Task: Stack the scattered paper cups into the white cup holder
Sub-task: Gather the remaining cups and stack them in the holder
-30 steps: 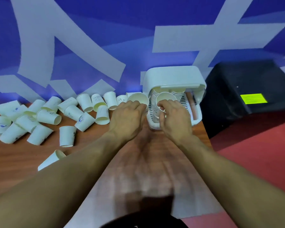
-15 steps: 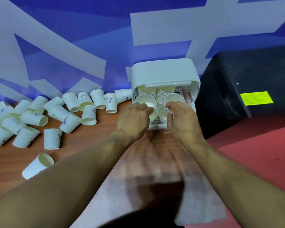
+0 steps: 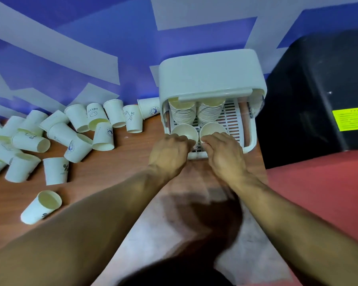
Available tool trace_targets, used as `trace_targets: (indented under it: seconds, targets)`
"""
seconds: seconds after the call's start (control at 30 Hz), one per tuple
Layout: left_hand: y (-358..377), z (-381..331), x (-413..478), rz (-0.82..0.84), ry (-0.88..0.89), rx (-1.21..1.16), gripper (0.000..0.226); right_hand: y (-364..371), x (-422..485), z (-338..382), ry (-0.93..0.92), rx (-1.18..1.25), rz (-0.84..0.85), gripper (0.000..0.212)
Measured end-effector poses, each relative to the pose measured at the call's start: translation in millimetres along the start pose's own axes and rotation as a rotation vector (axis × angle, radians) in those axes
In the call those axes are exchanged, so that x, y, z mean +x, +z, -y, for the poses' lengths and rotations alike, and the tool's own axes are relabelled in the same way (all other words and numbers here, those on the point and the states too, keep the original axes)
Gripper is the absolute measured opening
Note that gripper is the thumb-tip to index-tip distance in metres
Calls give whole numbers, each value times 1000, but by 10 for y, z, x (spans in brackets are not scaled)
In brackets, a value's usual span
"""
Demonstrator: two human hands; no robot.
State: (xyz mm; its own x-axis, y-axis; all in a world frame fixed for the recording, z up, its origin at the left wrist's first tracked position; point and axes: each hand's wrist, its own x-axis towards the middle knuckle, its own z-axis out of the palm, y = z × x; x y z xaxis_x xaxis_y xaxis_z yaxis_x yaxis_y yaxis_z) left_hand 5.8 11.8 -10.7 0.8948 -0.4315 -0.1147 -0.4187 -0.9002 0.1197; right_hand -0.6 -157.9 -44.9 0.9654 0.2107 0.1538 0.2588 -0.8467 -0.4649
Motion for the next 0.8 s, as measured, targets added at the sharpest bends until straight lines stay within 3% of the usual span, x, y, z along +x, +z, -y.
trace_targets:
  seconds: [0.27, 0.4, 0.57, 0.8]
  targets:
    - [185, 47, 82, -47, 5, -70, 26, 91, 39, -6, 12, -22, -26, 10]
    - [220, 65, 62, -62, 65, -62, 12, 126, 23, 8, 10, -22, -51, 8]
    - [361, 21, 5, -98, 60, -100, 22, 189, -2, 31, 37, 4, -97, 8]
    - [296, 1, 19, 33, 54, -64, 22, 191, -11, 67, 68, 35, -102, 7]
